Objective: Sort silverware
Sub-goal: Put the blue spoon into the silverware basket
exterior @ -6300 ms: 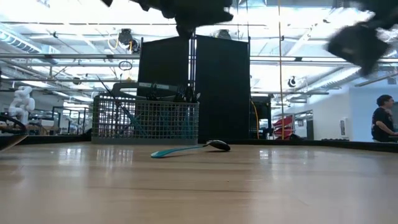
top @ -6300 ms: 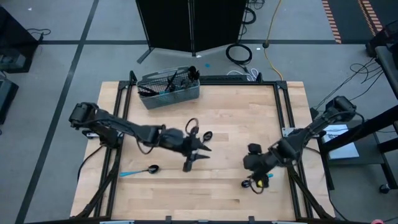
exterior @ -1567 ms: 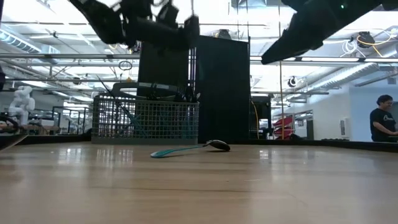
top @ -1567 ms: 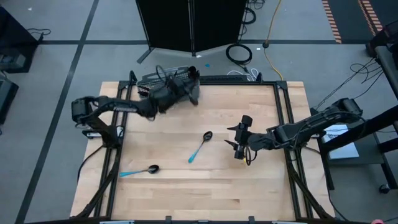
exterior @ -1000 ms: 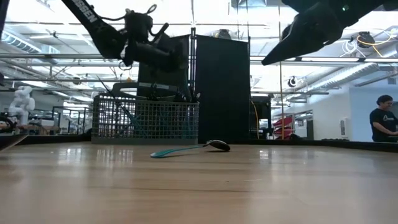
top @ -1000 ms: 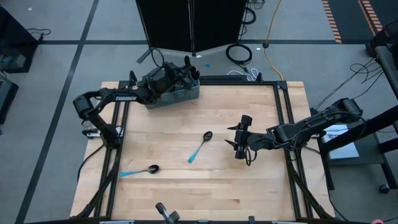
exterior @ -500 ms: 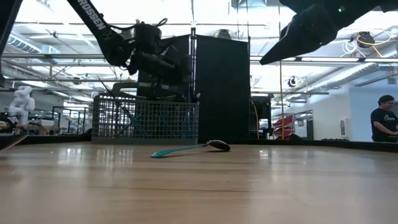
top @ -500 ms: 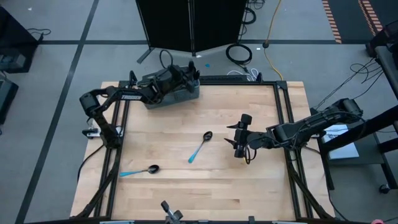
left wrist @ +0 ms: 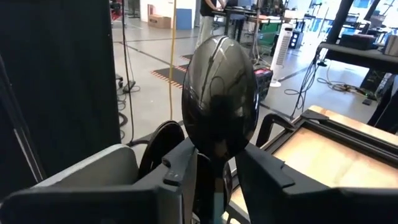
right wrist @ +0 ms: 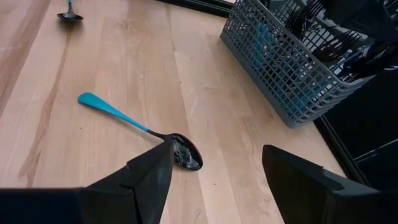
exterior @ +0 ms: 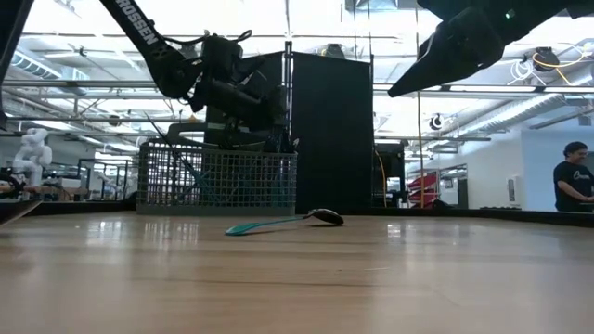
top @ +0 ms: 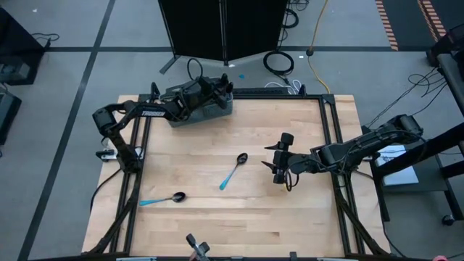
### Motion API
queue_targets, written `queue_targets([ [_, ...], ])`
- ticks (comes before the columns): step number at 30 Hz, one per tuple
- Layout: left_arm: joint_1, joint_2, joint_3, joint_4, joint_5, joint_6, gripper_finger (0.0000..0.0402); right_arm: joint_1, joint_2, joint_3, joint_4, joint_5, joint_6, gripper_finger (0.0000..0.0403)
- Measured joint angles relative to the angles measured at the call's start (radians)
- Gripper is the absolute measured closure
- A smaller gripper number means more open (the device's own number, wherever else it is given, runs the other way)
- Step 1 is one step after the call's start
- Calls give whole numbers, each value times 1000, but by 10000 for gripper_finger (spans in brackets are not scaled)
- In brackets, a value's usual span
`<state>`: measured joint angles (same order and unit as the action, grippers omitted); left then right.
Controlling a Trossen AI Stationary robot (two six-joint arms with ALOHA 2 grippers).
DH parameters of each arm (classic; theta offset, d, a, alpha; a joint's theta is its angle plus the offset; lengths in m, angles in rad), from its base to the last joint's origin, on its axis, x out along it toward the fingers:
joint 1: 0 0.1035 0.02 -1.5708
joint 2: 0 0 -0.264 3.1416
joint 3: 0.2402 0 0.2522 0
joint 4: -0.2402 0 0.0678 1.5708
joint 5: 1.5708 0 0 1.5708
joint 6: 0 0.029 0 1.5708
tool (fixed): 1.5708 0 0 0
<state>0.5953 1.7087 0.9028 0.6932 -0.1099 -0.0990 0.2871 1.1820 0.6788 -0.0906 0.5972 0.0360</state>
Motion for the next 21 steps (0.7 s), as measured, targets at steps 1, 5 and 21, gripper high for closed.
queue_targets([
  [1, 0, -2, 0, -1, -4, 0, 293, 0, 0, 0, 0, 0, 0, 161],
  [5, 0, -26, 0, -4, -7, 35, 291, 0, 0, 0, -4, 0, 0, 161],
  [21, 28, -90, 210, -657, 79, 133, 227, 0, 0, 0, 5, 0, -3, 161],
])
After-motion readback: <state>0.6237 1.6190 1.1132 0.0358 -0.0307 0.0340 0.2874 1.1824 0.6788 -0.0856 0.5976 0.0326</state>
